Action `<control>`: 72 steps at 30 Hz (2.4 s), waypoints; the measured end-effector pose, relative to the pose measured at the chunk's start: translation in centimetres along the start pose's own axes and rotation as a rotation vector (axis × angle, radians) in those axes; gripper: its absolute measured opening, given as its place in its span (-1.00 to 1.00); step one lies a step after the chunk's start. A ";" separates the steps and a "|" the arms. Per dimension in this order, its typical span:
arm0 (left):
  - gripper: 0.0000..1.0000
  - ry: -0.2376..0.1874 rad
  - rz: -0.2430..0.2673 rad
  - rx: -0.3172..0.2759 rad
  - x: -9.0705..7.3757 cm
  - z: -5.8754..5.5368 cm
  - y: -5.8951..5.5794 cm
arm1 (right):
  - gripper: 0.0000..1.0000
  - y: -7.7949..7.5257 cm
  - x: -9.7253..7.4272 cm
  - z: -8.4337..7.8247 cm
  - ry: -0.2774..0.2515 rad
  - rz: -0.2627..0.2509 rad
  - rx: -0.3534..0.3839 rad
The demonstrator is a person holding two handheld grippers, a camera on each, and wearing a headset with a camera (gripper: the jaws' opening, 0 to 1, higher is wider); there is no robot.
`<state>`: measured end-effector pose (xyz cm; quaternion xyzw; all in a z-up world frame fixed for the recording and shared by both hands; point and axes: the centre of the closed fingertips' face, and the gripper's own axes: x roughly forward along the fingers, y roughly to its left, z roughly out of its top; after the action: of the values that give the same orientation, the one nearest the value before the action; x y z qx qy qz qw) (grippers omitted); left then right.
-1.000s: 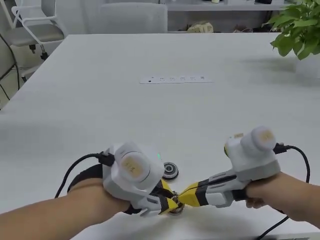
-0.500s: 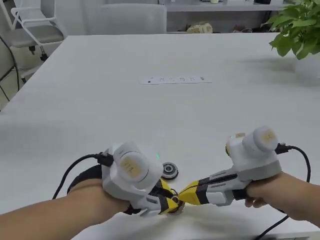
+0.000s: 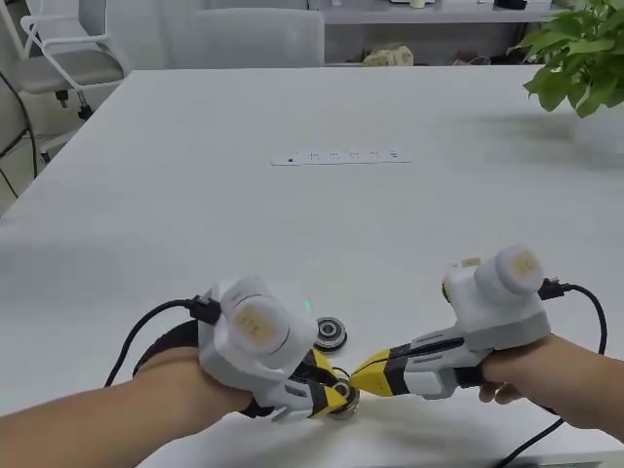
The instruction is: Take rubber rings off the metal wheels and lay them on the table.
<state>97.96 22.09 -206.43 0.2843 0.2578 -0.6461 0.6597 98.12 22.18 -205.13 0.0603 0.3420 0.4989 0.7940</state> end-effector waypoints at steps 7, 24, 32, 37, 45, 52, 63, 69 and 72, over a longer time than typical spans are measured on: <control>-0.81 0.015 -0.013 -0.006 -0.4 0.0 -0.2 | -1.00 0.0 -0.1 0.1 -0.002 0.001 0.002; -0.48 -0.016 -0.011 -0.046 -4.3 0.8 0.1 | -1.00 0.0 -0.5 0.7 -0.031 0.004 0.015; -0.39 -0.061 0.013 -0.074 -6.5 1.1 0.2 | -1.00 0.4 -0.4 1.0 -0.033 0.017 0.009; -0.36 -0.085 0.027 -0.084 -7.8 1.2 0.1 | -1.00 0.6 -0.5 1.3 -0.036 0.024 0.004; -0.30 -0.101 0.062 -0.093 -9.4 0.5 0.3 | -1.00 1.2 -0.3 2.5 -0.040 0.038 -0.017; -0.22 -0.114 0.101 -0.119 -10.9 -0.4 0.7 | -1.00 1.8 0.6 3.7 -0.043 0.051 -0.038; -0.12 -0.111 0.143 -0.167 -12.4 -2.4 0.7 | -1.00 1.8 2.9 4.3 -0.030 0.059 -0.049; -0.10 -0.109 0.157 -0.190 -12.8 -3.2 0.8 | -1.00 1.6 3.9 4.3 -0.020 0.049 -0.042; -0.09 -0.111 0.167 -0.202 -13.0 -3.5 0.9 | -1.00 1.4 4.6 4.1 -0.013 0.048 -0.034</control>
<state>98.55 33.80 -199.66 0.2008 0.2602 -0.5746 0.7495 100.74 27.70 -203.57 0.0581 0.3267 0.5234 0.7848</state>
